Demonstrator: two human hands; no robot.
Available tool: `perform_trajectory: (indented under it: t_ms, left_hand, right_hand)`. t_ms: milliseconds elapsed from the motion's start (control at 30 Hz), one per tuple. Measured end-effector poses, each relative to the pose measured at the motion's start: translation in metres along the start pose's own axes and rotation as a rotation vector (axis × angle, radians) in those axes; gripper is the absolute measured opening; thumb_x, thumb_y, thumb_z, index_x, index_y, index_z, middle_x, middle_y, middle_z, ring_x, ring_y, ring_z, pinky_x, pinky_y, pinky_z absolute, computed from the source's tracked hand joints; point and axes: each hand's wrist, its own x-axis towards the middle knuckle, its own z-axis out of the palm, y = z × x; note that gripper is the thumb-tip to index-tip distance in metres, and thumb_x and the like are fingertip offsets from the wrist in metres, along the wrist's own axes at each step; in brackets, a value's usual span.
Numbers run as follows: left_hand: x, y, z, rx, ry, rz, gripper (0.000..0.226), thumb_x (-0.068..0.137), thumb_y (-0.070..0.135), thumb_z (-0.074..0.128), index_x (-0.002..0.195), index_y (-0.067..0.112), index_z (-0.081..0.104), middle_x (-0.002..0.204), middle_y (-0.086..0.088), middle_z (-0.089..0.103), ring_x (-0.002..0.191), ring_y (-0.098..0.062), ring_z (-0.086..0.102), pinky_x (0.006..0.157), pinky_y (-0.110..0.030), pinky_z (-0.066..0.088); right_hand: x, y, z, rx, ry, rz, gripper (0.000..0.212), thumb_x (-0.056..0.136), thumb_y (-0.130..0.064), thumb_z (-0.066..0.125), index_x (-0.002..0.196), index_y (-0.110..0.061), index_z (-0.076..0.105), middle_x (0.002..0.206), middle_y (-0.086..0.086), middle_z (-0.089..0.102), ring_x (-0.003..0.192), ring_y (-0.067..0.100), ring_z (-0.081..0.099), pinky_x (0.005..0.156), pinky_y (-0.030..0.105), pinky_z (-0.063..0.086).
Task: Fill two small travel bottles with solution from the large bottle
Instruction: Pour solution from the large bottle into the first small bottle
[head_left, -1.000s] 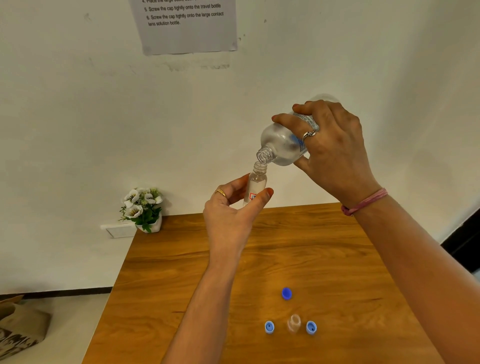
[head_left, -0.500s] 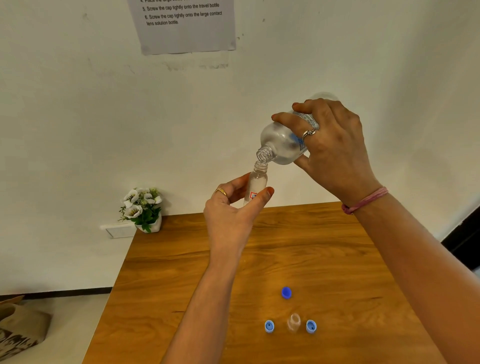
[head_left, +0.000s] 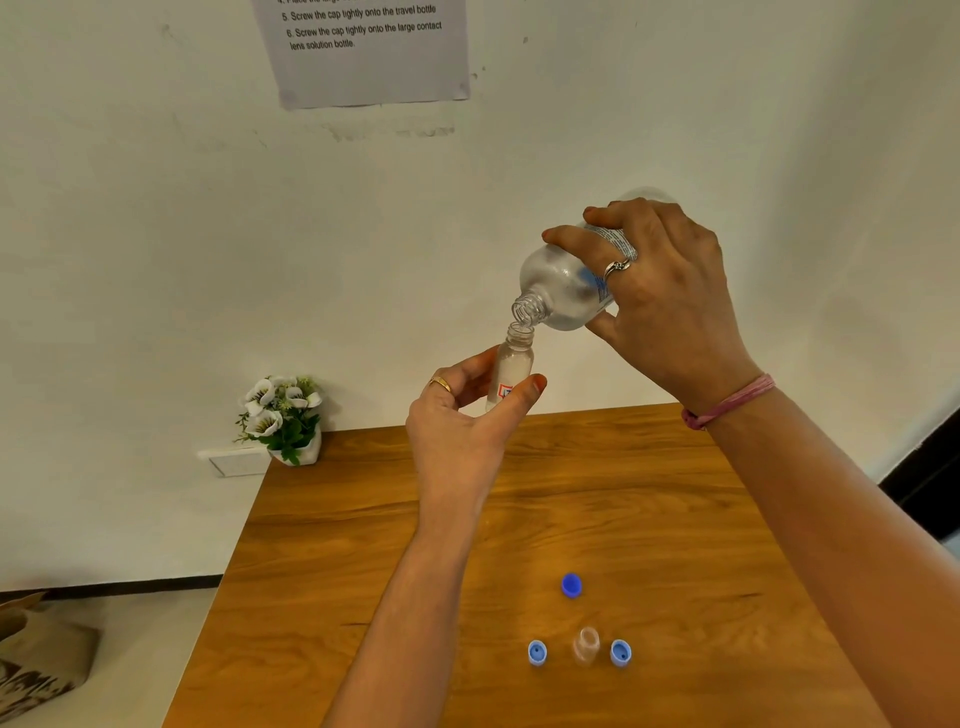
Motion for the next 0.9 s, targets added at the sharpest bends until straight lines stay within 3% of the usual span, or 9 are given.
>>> perform_trajectory:
  t_ms: [900]
  left_hand:
    - [-0.0030,-0.0035,0.0046,-0.011,-0.007,-0.007,0.036,0.066,0.022,0.085,0.099,0.025,0.070,0.090,0.011,0.072,0.088,-0.001,0.066,0.075,-0.017,0.052]
  right_hand:
    - [-0.0056,0.0012,-0.0005,0.000,-0.015,0.006,0.059,0.076,-0.032,0.074,0.128,-0.025,0.047,0.124,0.015,0.056,0.115,0.038,0.051,0.089,0.054,0.043]
